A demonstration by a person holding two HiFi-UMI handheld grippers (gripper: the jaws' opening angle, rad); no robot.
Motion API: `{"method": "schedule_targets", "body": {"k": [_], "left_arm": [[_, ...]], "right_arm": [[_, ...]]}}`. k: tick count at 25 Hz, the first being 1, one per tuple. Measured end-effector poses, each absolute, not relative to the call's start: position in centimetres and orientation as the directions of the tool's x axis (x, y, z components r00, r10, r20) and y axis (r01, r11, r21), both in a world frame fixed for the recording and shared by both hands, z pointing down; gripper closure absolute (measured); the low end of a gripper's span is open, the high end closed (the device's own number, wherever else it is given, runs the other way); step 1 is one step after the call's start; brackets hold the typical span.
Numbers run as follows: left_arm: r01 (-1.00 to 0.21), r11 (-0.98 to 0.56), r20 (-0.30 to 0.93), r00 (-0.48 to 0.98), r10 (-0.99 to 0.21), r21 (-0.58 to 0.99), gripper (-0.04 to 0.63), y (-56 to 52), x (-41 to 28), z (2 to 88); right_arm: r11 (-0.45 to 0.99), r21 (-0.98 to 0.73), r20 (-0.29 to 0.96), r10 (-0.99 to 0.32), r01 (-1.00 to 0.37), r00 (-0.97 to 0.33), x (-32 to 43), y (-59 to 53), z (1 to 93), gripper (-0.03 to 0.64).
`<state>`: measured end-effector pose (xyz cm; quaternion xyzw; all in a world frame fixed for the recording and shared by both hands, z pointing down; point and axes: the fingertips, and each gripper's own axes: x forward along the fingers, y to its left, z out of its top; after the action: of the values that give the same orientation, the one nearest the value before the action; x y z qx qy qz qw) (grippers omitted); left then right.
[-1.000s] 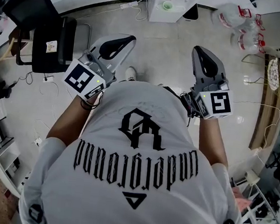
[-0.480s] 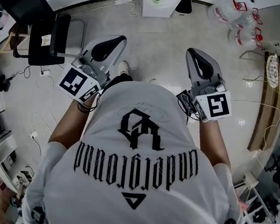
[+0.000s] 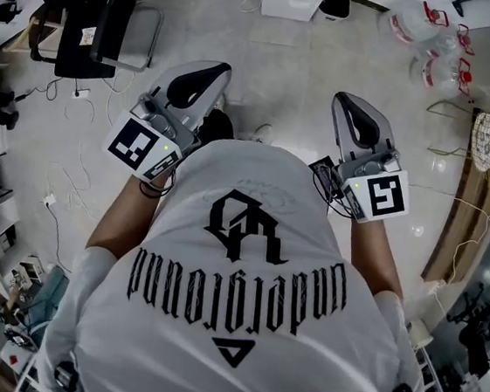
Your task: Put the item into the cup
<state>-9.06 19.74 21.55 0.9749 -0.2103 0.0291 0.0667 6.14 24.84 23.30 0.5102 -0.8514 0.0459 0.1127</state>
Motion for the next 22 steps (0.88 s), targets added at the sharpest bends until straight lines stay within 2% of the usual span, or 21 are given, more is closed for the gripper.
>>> {"method": "schedule_targets", "body": {"k": [22], "left_arm": [[-0.449,-0.885,0.071,0.894,-0.443,0.124,0.58,22.5,-9.3,21.3]], "right_arm": [[0.524,0.012,0.219,-0.832,-0.851,-0.51,4.6,27.0,22.8,0.597]]}}
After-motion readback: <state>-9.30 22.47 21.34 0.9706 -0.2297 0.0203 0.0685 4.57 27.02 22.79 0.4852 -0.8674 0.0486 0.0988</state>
